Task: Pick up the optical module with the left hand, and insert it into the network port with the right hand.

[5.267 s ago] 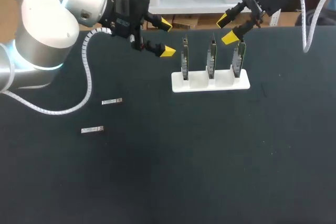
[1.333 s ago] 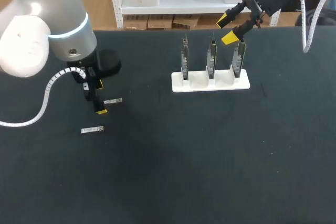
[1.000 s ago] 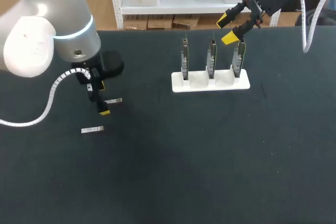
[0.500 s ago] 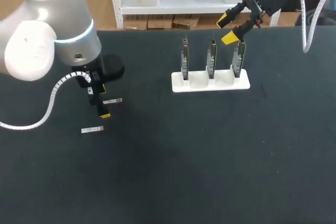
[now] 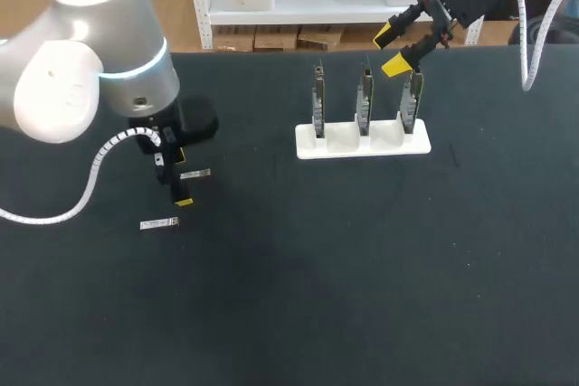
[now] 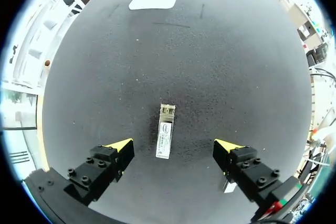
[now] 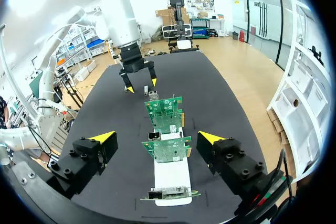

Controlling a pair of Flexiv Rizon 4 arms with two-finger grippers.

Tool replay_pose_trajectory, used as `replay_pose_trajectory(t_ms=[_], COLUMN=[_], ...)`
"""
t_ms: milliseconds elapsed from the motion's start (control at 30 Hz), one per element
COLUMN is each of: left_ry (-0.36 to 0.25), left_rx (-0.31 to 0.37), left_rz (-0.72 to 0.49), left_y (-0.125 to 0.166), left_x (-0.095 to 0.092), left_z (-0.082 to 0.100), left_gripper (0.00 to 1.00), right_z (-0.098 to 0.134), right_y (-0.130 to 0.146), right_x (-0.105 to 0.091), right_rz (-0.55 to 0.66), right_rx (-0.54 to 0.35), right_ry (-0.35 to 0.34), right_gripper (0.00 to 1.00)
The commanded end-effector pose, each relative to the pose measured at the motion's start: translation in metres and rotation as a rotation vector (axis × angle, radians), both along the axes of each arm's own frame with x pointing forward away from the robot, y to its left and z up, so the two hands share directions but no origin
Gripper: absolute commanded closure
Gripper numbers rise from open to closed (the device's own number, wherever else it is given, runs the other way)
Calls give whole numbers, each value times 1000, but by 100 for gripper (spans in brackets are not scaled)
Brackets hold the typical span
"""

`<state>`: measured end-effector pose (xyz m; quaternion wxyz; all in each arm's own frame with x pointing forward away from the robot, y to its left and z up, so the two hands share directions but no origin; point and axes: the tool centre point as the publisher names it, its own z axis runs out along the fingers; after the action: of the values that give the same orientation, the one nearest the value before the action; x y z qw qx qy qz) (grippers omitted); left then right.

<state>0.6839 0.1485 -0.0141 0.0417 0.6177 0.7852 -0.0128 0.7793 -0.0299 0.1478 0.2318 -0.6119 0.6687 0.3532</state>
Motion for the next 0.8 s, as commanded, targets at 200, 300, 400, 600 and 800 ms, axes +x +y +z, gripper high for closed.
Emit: replay_pose_trajectory(t_ms=[200,300,400,600,800], left_ry=[-1,-2,-1,9,10], left_rx=[5,1,-1,-3,-7], left_rz=[2,0,2,4,7], left_y=[1,2,3,4,5], left_x=[2,2,2,1,2], left_z=[-1,-1,-1,-3,-4], left_gripper=[0,29,59,100,100], right_z=[0,0,0,0,0], right_y=[0,0,0,0,0], right_x=[-2,-2,-2,-2,-2], right_rz=[-4,-4,-4,-4,-4], right_rx=[1,1,1,1,1], right_ry=[-5,-5,-5,-5,-5], right_gripper=[0,0,0,0,0])
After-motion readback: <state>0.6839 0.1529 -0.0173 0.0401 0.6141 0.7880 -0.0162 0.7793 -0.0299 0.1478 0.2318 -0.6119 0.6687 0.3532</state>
